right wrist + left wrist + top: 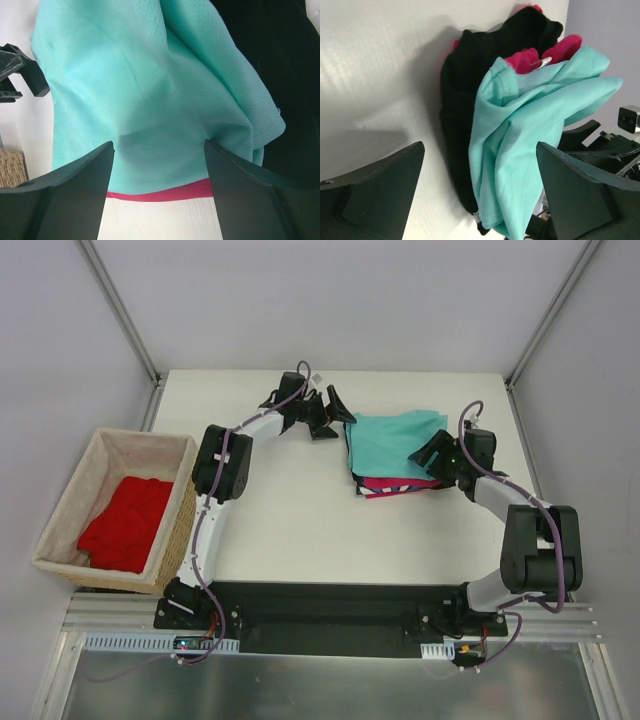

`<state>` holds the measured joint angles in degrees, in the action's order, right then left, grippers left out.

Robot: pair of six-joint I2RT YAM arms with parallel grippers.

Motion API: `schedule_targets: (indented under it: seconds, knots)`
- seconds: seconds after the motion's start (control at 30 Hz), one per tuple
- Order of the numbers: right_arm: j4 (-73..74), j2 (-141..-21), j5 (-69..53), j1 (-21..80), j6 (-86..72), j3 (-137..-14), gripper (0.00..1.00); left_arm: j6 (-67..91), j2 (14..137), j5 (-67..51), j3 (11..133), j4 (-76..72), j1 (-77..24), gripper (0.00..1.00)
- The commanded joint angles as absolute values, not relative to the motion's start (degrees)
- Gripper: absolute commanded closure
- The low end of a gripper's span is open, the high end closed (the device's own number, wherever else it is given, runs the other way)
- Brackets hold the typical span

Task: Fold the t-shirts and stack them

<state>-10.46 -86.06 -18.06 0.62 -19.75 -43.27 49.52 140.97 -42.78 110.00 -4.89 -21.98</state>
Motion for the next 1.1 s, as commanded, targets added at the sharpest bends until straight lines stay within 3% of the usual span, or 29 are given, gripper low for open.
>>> schedule_targets:
  seconds: [0.0,0.17,0.47,0.73,1.07]
  knots:
    - [-11.8,-84.0,-19.2,1.2,-20.0,-43.2,0.24,46.2,133.4,-42.2,108.0,-4.4,-22.1,0.05]
    - [-6.4,-78.8,-16.4,2.6,-18.0,-45.4,0.24,46.3,126.0,-42.8,105.6,-4.4,-22.7,0.06]
    - [5.6,-74.5,-12.3,3.3,-12.7,-60.7,0.23,44.5,111.0,-39.8,100.7,-1.9,-24.9,0.06]
    - [7.0,-83.9,-11.7,2.1,-12.0,-70.6,0.23,45.0,108.5,-40.8,100.0,-1.8,-32.5,0.05]
    - [2.8,-94.9,-16.5,0.1,-14.3,-73.7,0.23,44.7,111.5,-41.7,100.2,-1.8,-36.5,0.05]
